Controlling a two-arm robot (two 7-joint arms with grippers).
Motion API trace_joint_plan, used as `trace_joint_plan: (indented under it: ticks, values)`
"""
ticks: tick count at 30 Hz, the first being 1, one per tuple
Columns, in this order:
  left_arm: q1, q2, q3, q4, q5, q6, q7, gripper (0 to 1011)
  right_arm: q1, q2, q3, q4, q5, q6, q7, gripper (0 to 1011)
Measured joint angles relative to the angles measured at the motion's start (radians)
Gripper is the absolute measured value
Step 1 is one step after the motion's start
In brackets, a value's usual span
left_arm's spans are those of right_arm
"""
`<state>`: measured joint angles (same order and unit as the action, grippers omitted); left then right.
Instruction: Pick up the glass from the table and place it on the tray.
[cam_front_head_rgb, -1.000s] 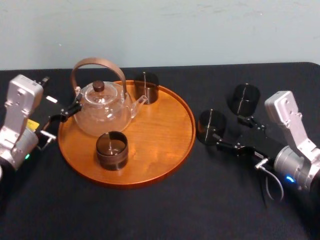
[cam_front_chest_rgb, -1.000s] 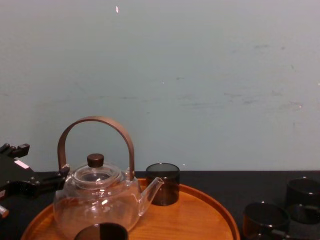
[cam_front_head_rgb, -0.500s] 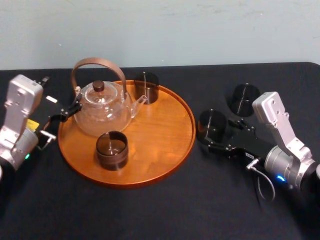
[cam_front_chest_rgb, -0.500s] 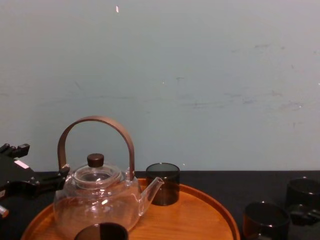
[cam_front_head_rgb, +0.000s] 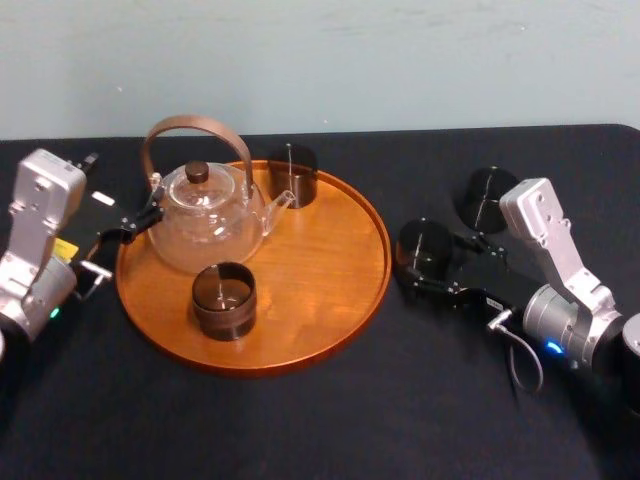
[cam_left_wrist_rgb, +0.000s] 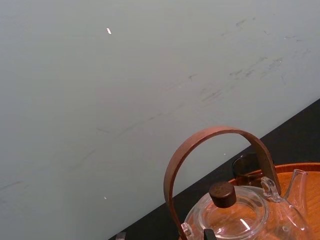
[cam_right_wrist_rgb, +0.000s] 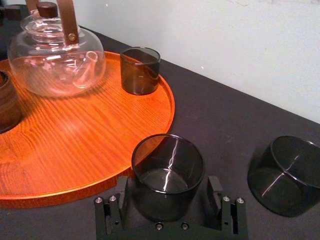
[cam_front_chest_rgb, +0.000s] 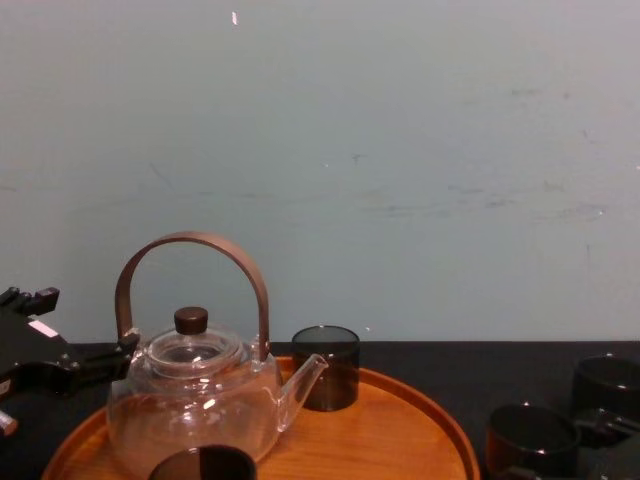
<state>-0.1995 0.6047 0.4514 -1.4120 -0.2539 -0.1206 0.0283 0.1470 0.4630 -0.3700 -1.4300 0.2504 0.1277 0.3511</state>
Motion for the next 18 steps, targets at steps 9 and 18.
trace_joint_plan:
  ticks: [9,18]
  values:
    - [0.000,0.000,0.000,0.000,0.000,0.000,0.000,1010,0.029,-0.030,0.009,0.049,-0.016,-0.014,0.025,1003]
    - [0.000,0.000,0.000,0.000,0.000,0.000,0.000,1010,0.063,-0.058,0.002,0.103,-0.030,-0.028,0.051,1002]
